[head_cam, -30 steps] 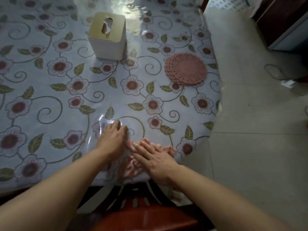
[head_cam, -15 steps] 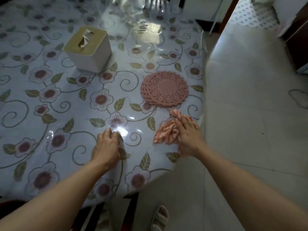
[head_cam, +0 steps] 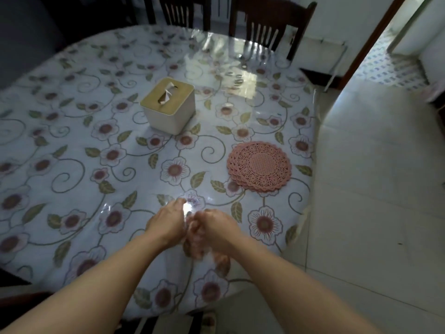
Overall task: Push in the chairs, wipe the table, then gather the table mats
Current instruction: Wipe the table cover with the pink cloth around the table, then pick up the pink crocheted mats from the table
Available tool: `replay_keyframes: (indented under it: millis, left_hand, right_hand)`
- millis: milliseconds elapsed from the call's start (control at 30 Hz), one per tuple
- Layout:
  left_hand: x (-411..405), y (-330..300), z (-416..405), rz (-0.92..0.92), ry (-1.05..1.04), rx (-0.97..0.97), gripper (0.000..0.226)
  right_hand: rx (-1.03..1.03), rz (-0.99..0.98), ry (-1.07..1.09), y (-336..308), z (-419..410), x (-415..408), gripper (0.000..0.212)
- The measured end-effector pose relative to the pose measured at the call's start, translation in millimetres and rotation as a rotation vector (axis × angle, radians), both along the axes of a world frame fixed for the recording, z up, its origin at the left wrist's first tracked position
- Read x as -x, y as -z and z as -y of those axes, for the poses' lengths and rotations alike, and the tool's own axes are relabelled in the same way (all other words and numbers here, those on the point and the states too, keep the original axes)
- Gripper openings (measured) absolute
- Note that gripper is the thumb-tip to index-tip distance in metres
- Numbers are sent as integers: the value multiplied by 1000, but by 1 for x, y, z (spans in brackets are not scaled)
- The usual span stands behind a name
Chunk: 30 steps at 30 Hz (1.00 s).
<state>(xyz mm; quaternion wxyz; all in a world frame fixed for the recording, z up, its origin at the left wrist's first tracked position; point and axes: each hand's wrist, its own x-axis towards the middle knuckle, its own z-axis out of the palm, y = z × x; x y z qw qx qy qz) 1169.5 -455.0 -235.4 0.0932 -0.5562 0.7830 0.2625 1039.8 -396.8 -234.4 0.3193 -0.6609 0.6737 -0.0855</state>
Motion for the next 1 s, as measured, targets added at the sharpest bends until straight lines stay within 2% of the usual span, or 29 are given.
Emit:
replay_keyframes:
  millis: [167, 367, 700, 833, 1000]
  left_hand:
    - [5, -17, 23, -1, -33, 30, 55]
    - [41, -50, 45, 4, -68, 68, 69]
    - [190, -91, 48, -85, -267, 148, 57]
    - [250, -100, 47, -84, -251, 173, 60]
    - [293, -114, 76, -84, -248, 171, 51]
  right_hand:
    - [139, -31, 158, -41, 20, 42, 19]
    - [184, -6, 217, -75, 42, 99, 31]
    - [238, 19, 211, -109, 62, 247, 23]
    - [242, -2, 184, -120, 74, 307, 23]
    - [230, -1, 203, -129, 106, 363, 24]
